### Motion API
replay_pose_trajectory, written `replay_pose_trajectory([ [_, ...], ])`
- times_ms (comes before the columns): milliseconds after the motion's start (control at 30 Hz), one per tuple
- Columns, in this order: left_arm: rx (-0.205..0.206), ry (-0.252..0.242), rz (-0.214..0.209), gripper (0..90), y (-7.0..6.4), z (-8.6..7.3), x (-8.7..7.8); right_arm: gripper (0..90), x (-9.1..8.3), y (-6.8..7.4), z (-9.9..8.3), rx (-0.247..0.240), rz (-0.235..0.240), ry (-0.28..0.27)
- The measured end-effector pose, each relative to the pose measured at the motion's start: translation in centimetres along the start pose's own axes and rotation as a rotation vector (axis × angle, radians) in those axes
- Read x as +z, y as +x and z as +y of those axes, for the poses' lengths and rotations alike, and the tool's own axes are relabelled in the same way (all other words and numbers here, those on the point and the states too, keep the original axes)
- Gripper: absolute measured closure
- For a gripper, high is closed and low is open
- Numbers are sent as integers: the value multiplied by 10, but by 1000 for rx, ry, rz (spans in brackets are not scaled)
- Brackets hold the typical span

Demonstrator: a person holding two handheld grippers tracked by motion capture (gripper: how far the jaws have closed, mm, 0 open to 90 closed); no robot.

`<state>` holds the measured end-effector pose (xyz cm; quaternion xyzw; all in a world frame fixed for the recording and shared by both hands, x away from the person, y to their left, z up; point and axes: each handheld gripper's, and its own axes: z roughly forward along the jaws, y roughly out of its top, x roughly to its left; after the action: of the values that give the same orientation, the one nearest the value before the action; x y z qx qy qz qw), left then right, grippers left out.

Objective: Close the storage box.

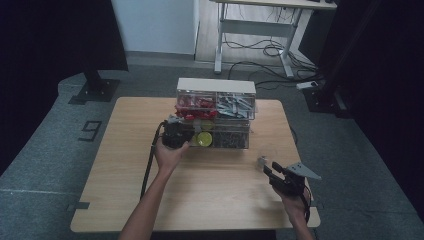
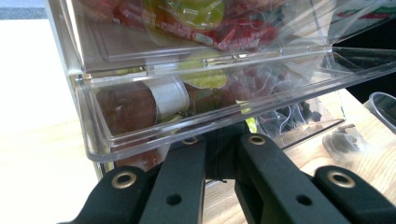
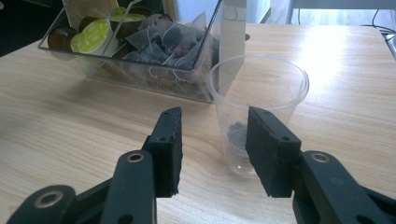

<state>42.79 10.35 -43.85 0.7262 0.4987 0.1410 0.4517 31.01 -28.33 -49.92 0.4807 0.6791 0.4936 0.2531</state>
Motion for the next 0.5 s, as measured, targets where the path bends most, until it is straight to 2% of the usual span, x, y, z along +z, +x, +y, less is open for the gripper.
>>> replay_pose_trajectory([
  [500, -11, 18, -6, 900, 2, -12, 4, 561, -2, 1, -4, 2, 0, 1],
])
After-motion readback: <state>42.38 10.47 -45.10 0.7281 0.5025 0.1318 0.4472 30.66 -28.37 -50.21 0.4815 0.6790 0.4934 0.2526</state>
